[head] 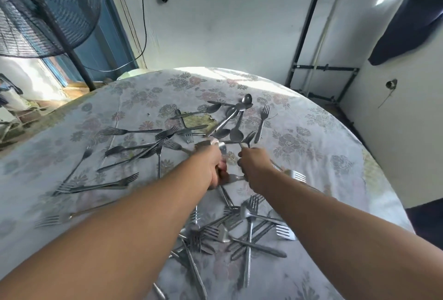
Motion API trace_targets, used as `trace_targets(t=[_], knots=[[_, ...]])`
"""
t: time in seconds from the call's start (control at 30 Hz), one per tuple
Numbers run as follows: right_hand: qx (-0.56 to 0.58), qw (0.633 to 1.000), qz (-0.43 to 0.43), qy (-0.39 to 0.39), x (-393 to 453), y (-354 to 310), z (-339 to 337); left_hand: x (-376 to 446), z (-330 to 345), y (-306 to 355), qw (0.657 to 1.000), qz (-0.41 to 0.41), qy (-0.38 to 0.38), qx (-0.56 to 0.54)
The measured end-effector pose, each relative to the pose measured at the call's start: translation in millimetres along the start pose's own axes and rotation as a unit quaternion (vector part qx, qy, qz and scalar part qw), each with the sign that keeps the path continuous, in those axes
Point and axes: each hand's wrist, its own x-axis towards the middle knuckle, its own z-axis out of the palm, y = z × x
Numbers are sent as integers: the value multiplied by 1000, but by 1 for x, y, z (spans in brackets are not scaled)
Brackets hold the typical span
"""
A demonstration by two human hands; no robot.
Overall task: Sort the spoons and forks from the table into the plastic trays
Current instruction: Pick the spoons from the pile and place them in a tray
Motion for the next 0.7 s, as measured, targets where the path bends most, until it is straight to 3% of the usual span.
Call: trace_targets(t=[0.23,0.7], knots=[[32,999,-13,18,-63,15,16,-49,-32,-40,997,31,-63,-21],[36,997,-62,-34,-167,46,36,-115,-83,-103,982,189,14,1]])
